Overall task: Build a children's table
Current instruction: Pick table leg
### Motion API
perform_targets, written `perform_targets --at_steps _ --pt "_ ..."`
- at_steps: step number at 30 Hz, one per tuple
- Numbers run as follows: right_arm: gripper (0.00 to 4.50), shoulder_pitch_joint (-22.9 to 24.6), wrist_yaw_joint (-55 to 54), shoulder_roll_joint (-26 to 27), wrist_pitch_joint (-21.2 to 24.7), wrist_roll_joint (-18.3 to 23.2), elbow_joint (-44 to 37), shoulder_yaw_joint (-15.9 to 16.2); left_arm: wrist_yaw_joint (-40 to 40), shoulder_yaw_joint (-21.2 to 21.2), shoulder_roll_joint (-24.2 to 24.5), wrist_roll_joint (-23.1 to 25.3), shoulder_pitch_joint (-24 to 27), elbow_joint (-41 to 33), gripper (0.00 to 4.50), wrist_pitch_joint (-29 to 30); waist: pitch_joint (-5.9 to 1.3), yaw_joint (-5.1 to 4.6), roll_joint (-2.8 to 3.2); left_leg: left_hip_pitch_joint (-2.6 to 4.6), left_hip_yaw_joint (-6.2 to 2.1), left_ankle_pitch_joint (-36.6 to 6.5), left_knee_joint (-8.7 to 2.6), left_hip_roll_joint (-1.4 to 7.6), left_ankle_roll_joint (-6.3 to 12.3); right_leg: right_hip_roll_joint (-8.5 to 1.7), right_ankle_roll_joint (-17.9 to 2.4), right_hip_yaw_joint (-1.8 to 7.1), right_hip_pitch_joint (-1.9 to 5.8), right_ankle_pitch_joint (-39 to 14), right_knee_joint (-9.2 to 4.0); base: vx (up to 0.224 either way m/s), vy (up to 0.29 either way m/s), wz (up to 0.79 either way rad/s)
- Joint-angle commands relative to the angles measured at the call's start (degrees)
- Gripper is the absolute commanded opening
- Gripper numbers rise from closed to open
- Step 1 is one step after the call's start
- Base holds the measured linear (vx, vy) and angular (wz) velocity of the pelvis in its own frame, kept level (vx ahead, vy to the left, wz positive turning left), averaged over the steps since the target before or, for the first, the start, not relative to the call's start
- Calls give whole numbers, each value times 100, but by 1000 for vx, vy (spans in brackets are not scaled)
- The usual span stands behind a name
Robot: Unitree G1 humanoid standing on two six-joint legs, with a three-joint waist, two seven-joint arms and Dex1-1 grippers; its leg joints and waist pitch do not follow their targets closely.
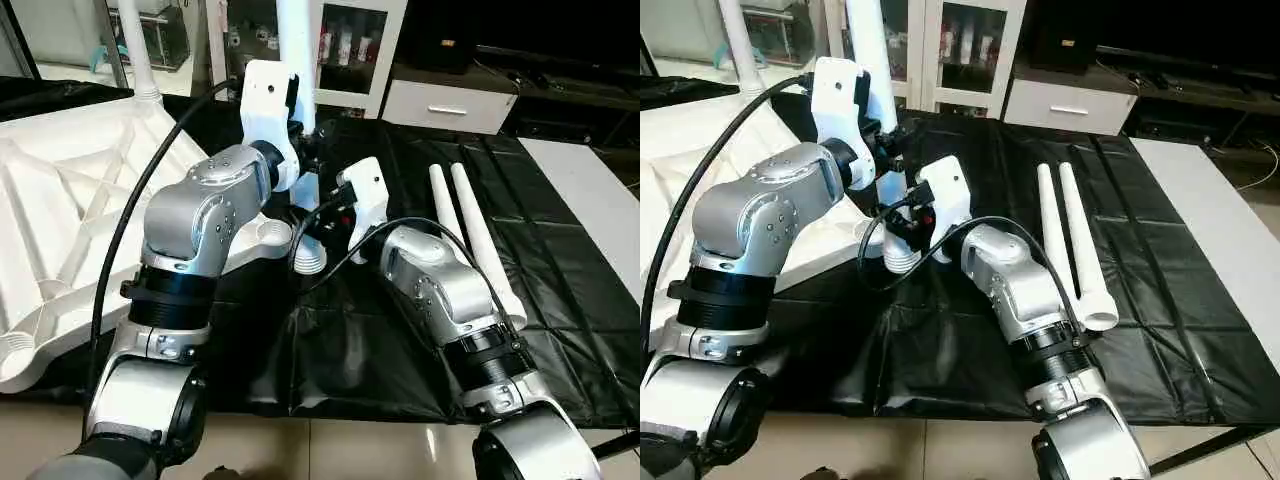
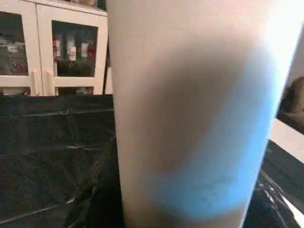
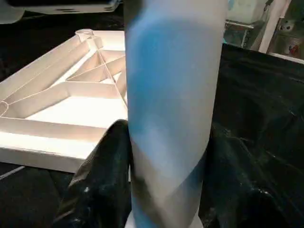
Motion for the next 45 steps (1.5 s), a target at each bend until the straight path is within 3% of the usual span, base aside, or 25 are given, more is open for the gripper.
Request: perform_targets --at_steps 1,7,8,10,17,21,26,27,36,45 --pt "194 -55 -8 -72 -71 -74 92 -143 1 26 -30 36 -134 -111 173 -9 -439 -4 84 49 13 -797 -409 96 -212 -415 -843 274 359 -858 -383 0 0 0" --pt "180 -55 71 -90 -101 -38 80 -179 -78 -37 -11 60 -134 -125 173 -26 -441 -4 89 51 14 -752 -409 97 -187 -409 -889 274 361 -730 -374 0 0 0" --pt "180 -58 109 -108 -99 -22 55 -190 -162 -123 46 115 -133 -138 208 -69 -440 -7 87 55 11 -779 -413 99 -187 -407 -881 270 359 -766 -381 0 0 0" --pt "180 -39 281 -172 -60 81 -52 -219 -608 54 -36 -371 -82 -269 246 43 -434 2 75 50 18 -799 -410 90 -191 -414 -874 275 365 -858 -389 0 0 0" --pt "180 115 1109 -592 139 350 -539 -126 -1466 223 284 -1014 -30 -476 301 486 -435 15 79 51 25 -727 -402 89 -109 -398 -996 271 374 -693 -356 0 0 0" --pt "180 271 1952 -1136 697 842 -1237 -142 -2895 107 958 -1520 110 -854 330 588 -421 16 75 65 21 -831 -419 100 -89 -403 -968 271 375 -931 -383 0 0 0" --pt "180 379 2628 -1615 1186 1217 -1717 -105 -3672 -108 1361 -1572 147 -860 372 506 -402 27 96 75 28 -939 -423 110 -111 -413 -946 279 350 -1154 -411 0 0 0" --pt "180 400 2751 -1696 1317 1337 -1829 -121 -3797 -164 1410 -1566 157 -822 376 486 -405 40 130 79 21 -986 -427 110 -121 -411 -933 277 357 -1234 -412 0 0 0" --pt "180 503 2915 -1874 1701 1582 -2160 -151 -4015 -210 1395 -1581 168 -643 359 399 -424 80 121 75 13 -930 -422 114 -222 -414 -1002 270 364 -1079 -393 0 0 0" --pt "180 541 2906 -1901 1846 1635 -2272 -142 -3687 320 1181 -1820 -11 -244 268 498 -428 84 82 62 19 -859 -411 108 -182 -414 -1021 265 372 -1055 -393 0 0 0"
